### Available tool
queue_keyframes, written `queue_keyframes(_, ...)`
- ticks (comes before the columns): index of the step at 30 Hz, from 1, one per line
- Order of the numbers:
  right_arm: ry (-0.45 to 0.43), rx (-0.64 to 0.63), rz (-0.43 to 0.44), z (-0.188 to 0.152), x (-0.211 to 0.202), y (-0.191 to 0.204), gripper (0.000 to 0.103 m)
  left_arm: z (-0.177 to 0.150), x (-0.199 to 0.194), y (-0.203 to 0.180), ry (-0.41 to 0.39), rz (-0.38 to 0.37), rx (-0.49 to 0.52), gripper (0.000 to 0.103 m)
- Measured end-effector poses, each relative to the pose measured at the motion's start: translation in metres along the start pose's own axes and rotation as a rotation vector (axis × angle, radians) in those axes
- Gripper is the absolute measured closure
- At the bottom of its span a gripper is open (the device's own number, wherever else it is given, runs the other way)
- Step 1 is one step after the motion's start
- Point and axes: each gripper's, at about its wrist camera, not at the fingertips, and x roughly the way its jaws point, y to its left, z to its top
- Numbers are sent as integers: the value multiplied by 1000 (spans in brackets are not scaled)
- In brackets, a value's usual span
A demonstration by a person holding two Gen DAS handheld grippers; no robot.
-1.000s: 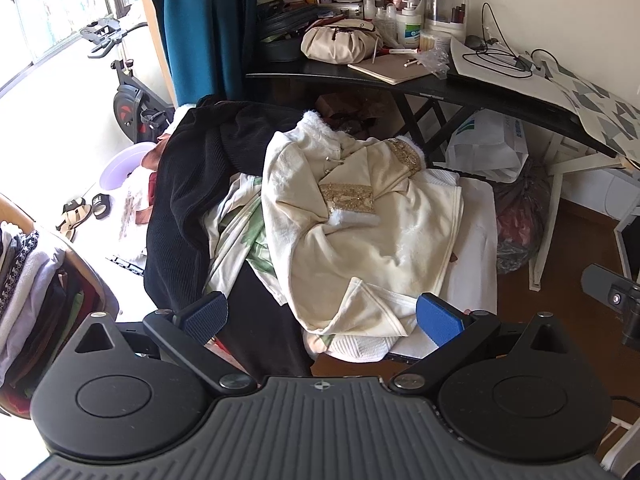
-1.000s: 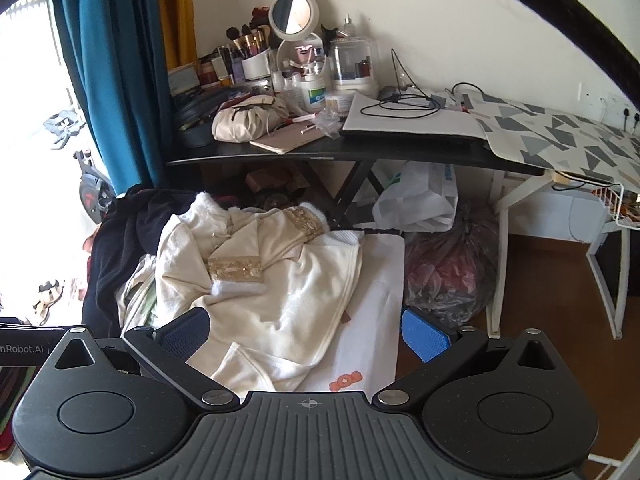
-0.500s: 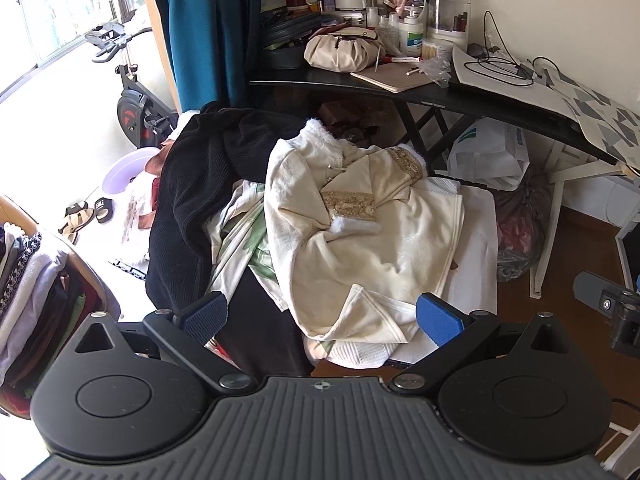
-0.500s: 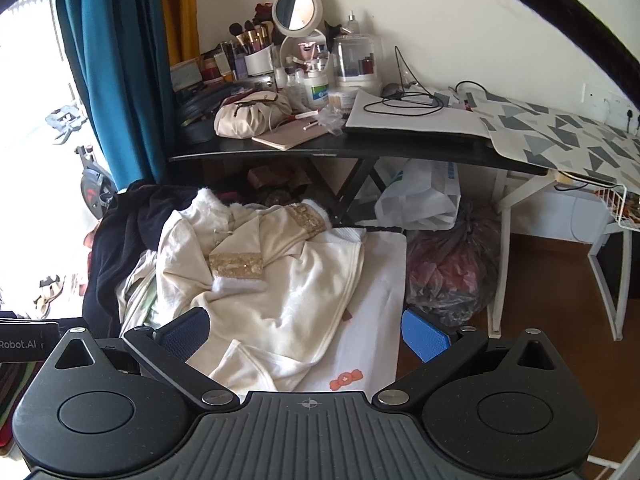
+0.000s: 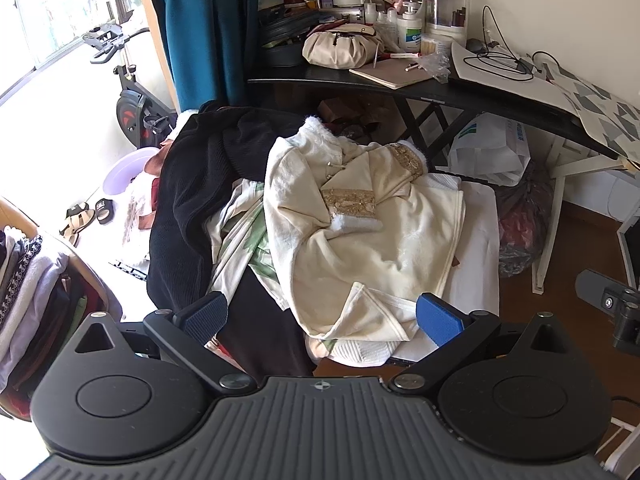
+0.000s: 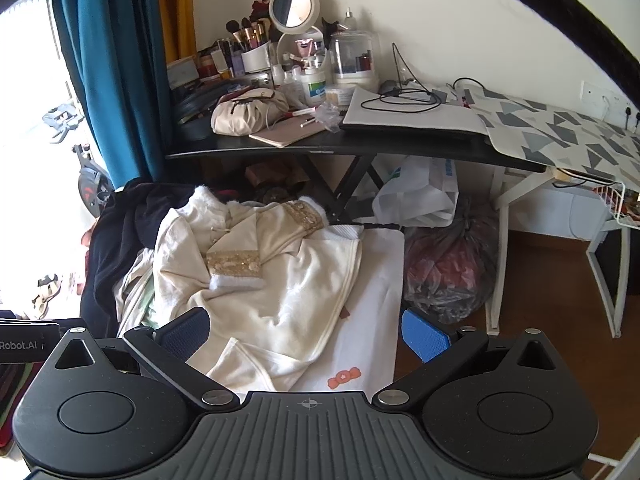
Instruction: Fold clothes
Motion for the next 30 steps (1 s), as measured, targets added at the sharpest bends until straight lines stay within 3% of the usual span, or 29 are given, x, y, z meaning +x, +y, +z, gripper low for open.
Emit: queue_keyframes(30, 27, -3, -2, 4, 9, 6, 1, 5, 8, -1, 29, -7, 29, 0)
